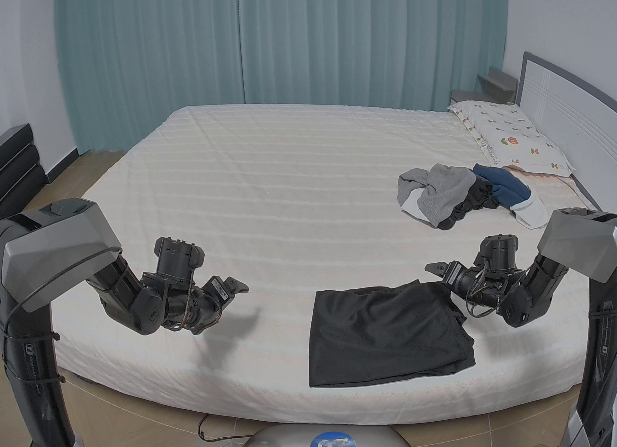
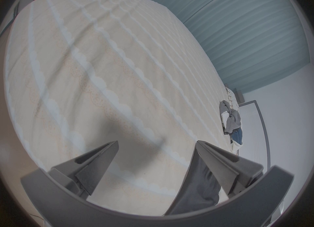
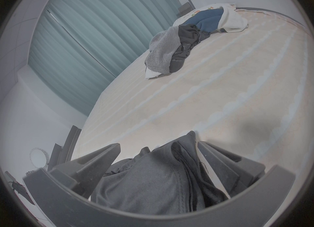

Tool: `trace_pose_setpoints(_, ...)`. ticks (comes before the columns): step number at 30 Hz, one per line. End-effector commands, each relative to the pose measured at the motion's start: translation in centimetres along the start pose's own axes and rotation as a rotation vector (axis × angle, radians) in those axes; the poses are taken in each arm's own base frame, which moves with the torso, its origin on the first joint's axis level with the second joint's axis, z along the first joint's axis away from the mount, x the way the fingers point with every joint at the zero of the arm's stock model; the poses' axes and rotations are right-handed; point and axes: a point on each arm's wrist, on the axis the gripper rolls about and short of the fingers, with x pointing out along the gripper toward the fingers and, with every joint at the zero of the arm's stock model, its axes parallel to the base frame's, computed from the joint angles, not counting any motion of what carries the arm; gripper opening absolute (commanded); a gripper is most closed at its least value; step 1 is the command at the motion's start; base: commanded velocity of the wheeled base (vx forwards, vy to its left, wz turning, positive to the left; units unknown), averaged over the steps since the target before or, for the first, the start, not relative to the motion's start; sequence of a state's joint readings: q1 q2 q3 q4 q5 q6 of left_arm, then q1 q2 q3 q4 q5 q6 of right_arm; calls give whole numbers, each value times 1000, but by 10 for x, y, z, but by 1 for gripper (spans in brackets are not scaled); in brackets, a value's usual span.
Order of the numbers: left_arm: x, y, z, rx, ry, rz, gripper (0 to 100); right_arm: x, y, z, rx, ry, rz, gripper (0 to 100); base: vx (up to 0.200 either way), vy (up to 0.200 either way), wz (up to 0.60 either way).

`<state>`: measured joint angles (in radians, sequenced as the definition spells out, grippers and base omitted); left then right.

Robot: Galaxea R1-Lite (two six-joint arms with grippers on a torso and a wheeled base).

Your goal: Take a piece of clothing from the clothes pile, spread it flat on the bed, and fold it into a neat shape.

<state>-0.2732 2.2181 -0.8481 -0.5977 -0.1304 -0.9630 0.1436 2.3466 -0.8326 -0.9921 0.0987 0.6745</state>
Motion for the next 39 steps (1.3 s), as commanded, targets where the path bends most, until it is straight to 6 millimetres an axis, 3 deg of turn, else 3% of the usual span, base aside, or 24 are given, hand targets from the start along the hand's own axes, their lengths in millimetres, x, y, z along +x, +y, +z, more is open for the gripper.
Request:
trace_pose_setpoints(1, 0, 0, 0, 1, 0, 1, 100, 12, -3, -6, -5, 14, 0, 100, 0, 0, 0)
trace_pose_setpoints(2, 1, 1, 0, 1, 1, 2, 100, 15, -4, -7, -6, 17, -3, 0, 0, 0, 0)
trace_pose_setpoints(7, 2, 1, -1, 0, 3, 4, 100, 20, -14, -12, -49, 28, -22, 0, 0, 0, 0)
trace_pose_setpoints(18, 2, 2, -1, 0, 4, 6, 100, 1, -24, 12, -19, -29, -50, 0, 0, 0, 0)
trace_pose_setpoints(28, 2, 2, -1, 1, 4, 7, 100, -5, -29, 9, -5, -15, -66, 0, 0, 0, 0)
trace_pose_setpoints(29, 2, 2, -1, 1, 4, 7, 100, -4, -28, 10, -6, -19, -63, 100, 0, 0, 0)
trace_pose_setpoints(32, 2, 2, -1, 1, 4, 7, 100, -8, -27, 13, -5, -28, -60, 100, 0, 0, 0)
trace_pose_setpoints(39, 2, 1, -1, 0, 6, 6, 100, -54, -18, 16, 2, 26, 8, 100, 0, 0, 0)
